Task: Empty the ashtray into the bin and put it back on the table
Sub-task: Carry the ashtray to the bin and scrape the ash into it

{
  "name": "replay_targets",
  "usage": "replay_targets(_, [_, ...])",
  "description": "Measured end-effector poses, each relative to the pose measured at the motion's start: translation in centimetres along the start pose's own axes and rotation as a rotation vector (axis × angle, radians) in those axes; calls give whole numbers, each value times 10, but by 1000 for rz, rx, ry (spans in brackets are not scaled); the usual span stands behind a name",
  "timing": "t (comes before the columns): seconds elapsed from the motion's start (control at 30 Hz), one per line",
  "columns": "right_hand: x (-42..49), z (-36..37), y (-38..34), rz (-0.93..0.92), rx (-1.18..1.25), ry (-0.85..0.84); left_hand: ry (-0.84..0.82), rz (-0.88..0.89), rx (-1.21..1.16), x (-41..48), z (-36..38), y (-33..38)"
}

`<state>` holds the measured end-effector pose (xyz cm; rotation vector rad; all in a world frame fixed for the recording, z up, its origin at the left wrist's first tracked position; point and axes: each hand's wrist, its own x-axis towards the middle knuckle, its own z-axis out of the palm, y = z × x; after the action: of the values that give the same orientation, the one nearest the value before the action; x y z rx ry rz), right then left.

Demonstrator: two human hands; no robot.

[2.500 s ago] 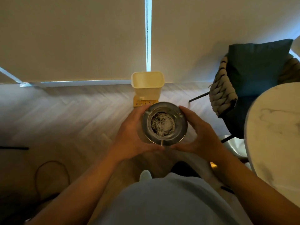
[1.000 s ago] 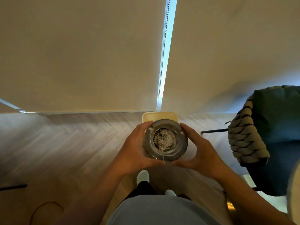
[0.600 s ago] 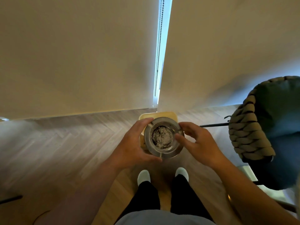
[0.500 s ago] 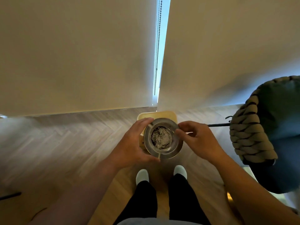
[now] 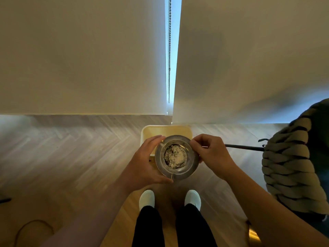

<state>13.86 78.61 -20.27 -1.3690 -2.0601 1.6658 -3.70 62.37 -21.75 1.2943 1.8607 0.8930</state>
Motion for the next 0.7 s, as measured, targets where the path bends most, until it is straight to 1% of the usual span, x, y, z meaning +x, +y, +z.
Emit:
replay_targets(0.27, [55, 39, 47, 20, 100, 82, 4, -1, -28, 32, 20, -63])
replay_targets(0.47, [103, 66, 82, 44, 102, 170, -73, -1, 44, 68, 26, -116])
replay_targets(0.6, [124, 74, 103, 74, 108, 243, -137, 18, 156, 90, 25, -141])
replay_targets(0.7, [135, 77, 117, 100, 92, 299, -167, 41, 327, 102, 25, -161])
